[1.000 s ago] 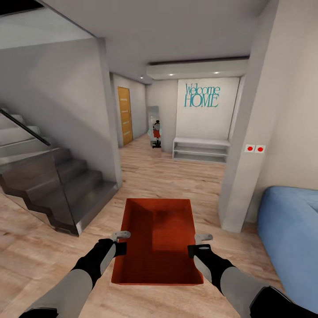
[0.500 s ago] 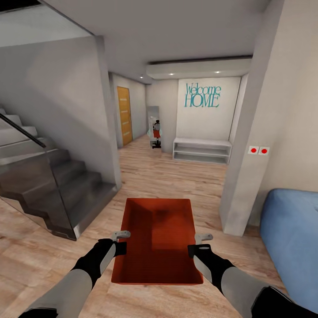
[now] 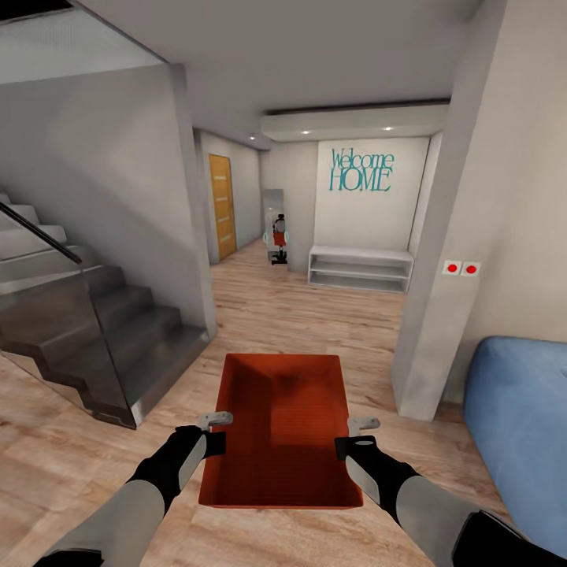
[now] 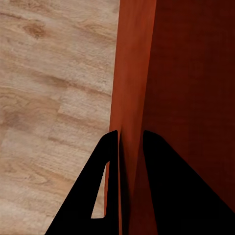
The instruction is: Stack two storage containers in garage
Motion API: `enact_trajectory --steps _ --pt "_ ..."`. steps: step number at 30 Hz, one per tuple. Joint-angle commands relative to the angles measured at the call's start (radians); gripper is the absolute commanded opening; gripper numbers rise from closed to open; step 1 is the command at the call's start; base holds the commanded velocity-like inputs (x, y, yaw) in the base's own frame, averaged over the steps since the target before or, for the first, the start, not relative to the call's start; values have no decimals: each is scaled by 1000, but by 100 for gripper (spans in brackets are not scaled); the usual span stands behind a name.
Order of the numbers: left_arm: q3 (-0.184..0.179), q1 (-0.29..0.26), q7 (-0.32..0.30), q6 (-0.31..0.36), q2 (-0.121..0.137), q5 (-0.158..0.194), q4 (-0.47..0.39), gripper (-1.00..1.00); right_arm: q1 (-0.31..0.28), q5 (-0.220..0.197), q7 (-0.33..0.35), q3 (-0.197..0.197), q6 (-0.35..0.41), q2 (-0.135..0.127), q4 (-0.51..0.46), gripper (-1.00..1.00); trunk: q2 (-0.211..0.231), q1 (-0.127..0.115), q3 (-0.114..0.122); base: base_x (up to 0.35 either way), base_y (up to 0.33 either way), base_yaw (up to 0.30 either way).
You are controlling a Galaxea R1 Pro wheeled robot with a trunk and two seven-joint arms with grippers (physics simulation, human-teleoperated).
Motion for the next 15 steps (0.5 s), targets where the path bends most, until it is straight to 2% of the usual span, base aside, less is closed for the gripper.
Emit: enact_trajectory --steps 1,4,5,15 --pt "4 0 11 5 -1 5 -1 -100 -1 1 -7 3 6 5 -8 -100 -1 0 0 0 0 0" --pt "4 0 11 5 -1 5 -1 -100 -1 -2 -7 6 6 5 -9 -100 -1 0 0 0 0 0" --pt "7 0 11 5 -1 -1 -1 -100 -1 177 -7 -175 6 16 -18 -100 -1 0 0 0 0 0" --pt "8 0 11 5 0 -1 -2 -100 -1 176 -7 -175 6 17 -18 -100 -1 0 0 0 0 0"
